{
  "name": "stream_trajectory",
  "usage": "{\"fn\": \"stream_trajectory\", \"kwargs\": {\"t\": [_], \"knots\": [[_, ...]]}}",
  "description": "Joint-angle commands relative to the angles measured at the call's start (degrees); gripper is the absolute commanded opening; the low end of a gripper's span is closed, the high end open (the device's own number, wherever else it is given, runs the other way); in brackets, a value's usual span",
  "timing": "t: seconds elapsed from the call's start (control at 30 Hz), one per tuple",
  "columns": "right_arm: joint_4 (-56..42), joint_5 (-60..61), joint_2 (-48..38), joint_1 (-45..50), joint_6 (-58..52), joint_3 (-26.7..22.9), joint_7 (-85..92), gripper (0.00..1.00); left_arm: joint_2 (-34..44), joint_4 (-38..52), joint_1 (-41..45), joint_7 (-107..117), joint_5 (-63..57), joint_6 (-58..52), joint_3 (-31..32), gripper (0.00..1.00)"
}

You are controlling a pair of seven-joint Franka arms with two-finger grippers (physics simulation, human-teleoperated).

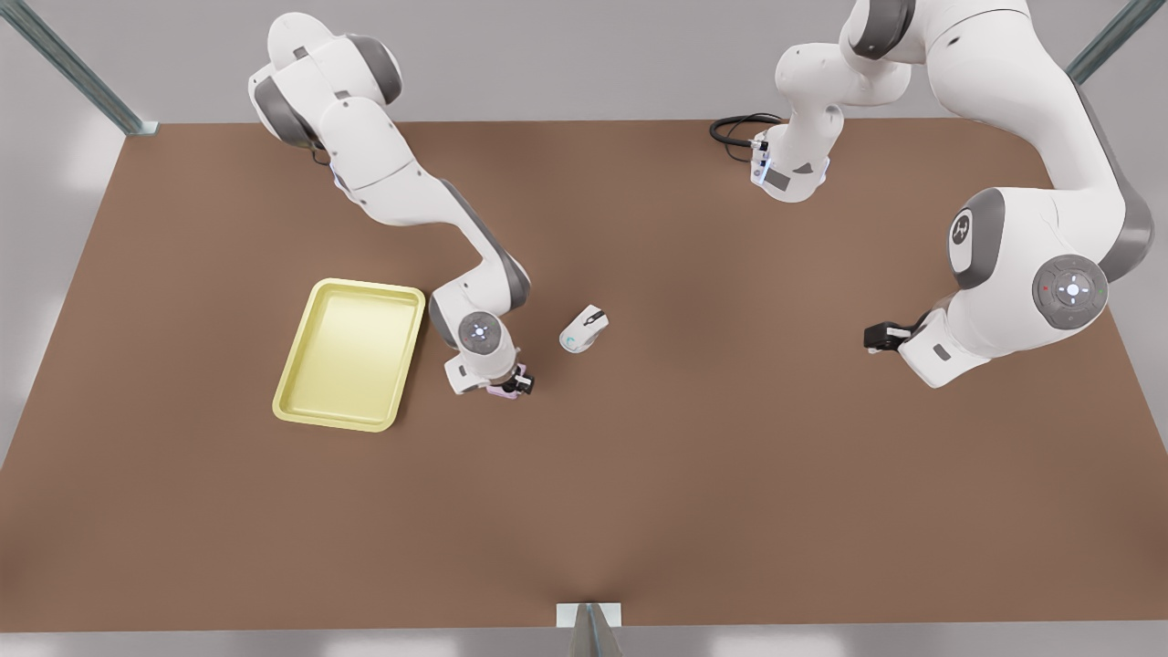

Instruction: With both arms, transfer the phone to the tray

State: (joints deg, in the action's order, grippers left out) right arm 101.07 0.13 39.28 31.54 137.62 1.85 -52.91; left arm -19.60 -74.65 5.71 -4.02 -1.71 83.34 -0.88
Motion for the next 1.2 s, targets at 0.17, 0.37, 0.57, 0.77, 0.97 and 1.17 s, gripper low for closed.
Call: {"fn": "stream_trajectory", "kwargs": {"t": [0.17, 0.37, 0.57, 0.77, 0.97, 1.17], "knots": [[0.62, -0.04, -4.65, -1.92, -7.11, 0.00, 5.54, 0.68, 0.09, 0.03, 0.00, -0.29, 0.04, -0.02, 0.00, 1.00], [17.84, 0.31, -17.83, -13.87, -6.49, -0.71, 28.39, 0.70, 0.00, 0.47, 0.00, -0.29, 0.04, -0.02, 0.00, 1.00], [27.60, 0.31, -22.14, -23.19, -4.03, -4.93, 47.81, 0.70, 0.00, 0.47, 0.00, -0.20, 0.04, -0.02, 0.00, 1.00], [28.30, 0.31, -21.26, -23.19, -3.50, -5.72, 48.61, 1.00, -0.26, 0.47, 0.00, -0.20, 0.04, 0.07, 0.00, 1.00], [-7.99, -0.48, -30.40, -23.19, -44.27, -5.98, 48.34, 1.00, -0.08, 2.14, 0.09, 5.07, 0.04, 1.38, 0.00, 1.00], [-18.71, -5.05, -34.71, -28.29, -56.41, -4.66, 60.83, 1.00, -0.26, 2.05, 0.17, 5.25, 0.04, 1.30, 0.09, 1.00]]}}
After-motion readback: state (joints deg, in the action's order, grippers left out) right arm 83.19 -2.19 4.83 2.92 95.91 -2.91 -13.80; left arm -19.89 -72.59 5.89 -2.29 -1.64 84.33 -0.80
